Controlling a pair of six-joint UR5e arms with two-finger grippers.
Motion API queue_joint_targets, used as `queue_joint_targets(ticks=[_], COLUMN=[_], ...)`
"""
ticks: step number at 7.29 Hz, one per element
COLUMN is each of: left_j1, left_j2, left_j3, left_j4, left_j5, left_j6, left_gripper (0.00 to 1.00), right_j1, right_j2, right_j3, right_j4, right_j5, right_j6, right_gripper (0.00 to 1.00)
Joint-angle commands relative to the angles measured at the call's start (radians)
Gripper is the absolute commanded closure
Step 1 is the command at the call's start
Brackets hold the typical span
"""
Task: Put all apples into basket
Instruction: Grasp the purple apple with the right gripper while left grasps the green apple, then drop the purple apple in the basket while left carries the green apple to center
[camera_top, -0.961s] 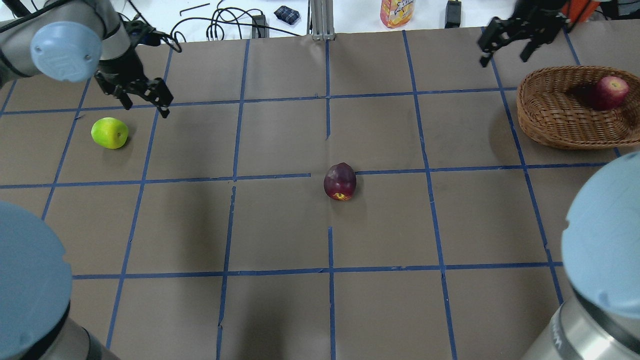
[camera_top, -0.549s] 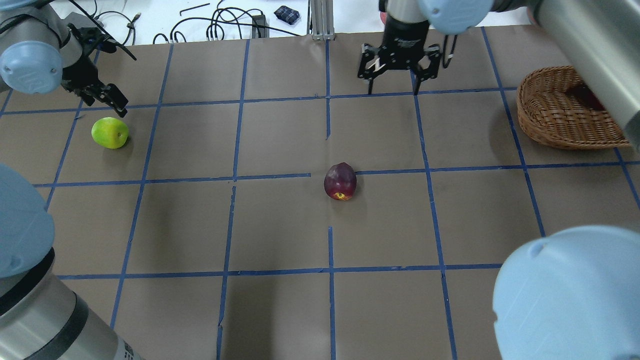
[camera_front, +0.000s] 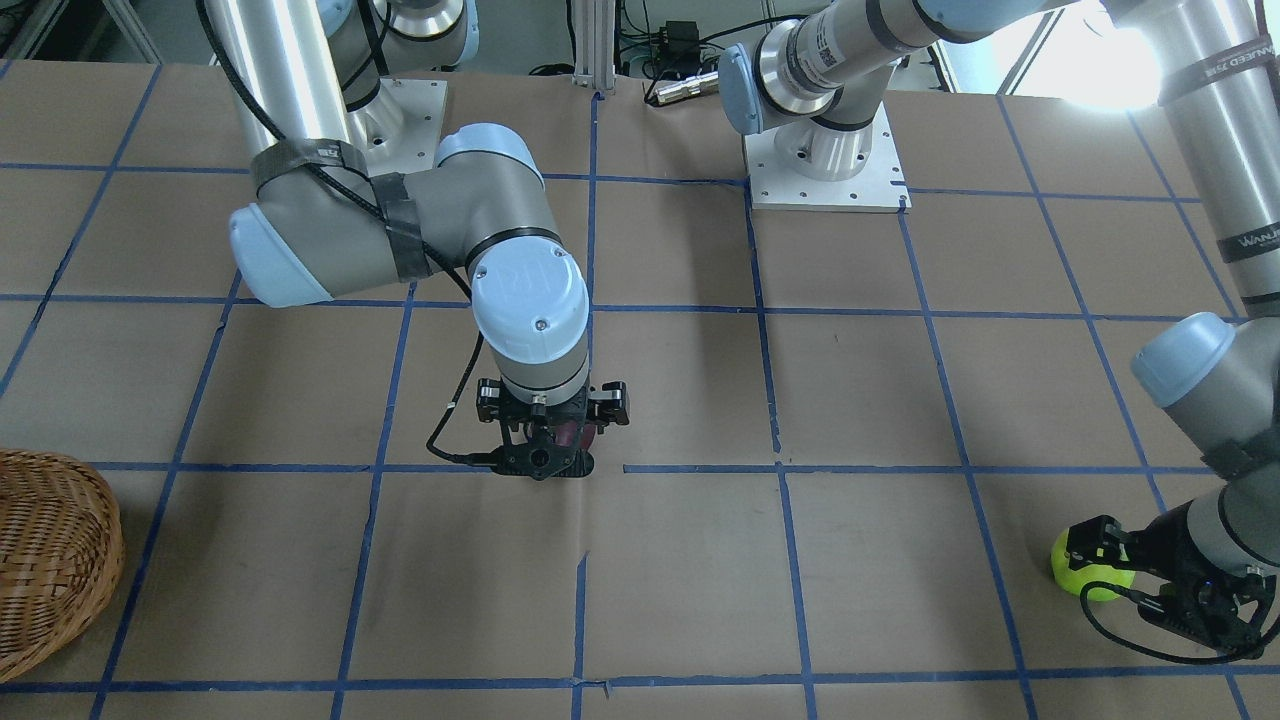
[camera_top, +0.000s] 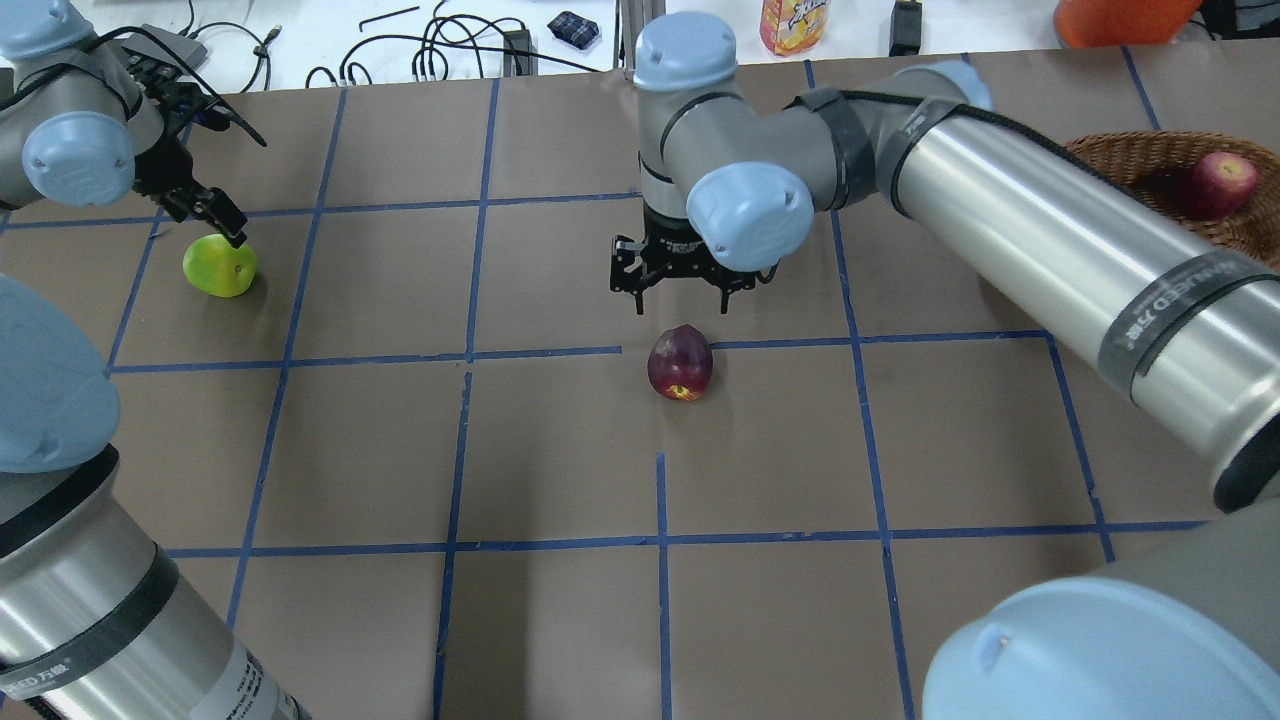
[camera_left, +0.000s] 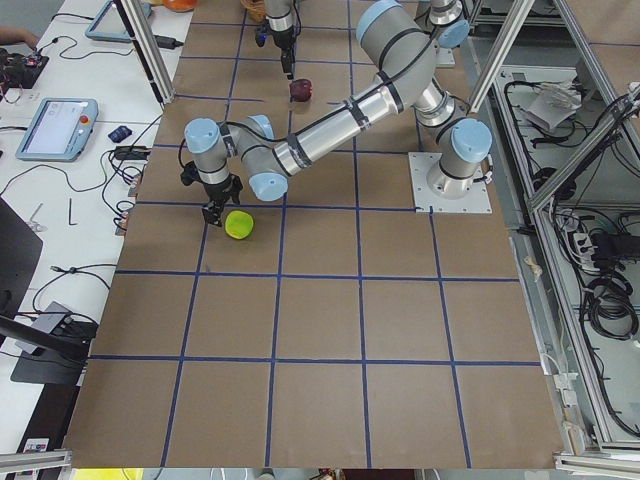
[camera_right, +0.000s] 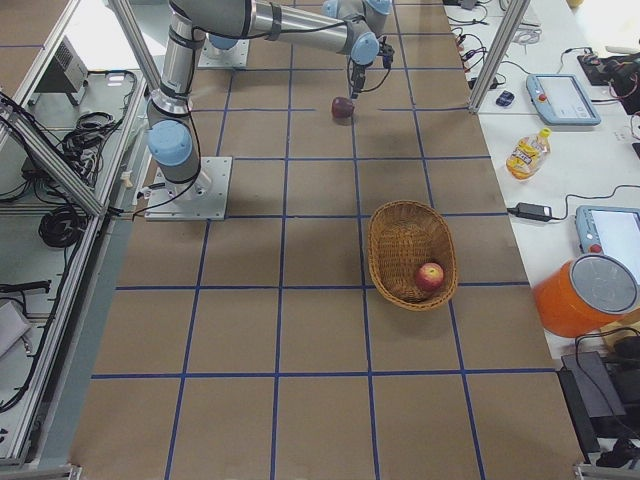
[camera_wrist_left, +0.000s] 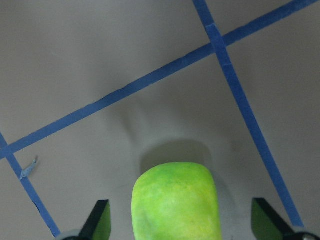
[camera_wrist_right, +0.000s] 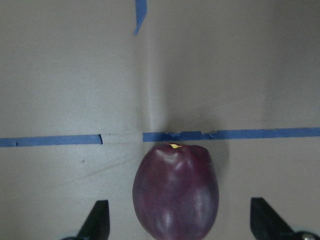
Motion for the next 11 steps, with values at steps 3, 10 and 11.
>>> queue_joint_targets(ticks=[3,10,11], left_j1=[0.013,-0.237,-0.297], left_j2=[-0.039,0.148,0.165], left_j3=[-0.02,-0.074,-0.136], left_j4=[0.031,-0.347,-0.324], left_j5=[-0.041,-0.216,-0.224], left_j6=[-0.013,-0.424,-0.551], left_gripper=[0.0,1.0,1.0], right_j1=[0.014,-0.203,-0.327], right_j2=[0.003,-0.15,-0.174], right_j3=[0.173,0.187,0.17], right_j4=[-0.187,-0.203,-0.197], right_j5=[-0.036,-0.027,-0.022], right_j6=[0.0,-0.081,-0.185], right_gripper=[0.0,0.51,0.51])
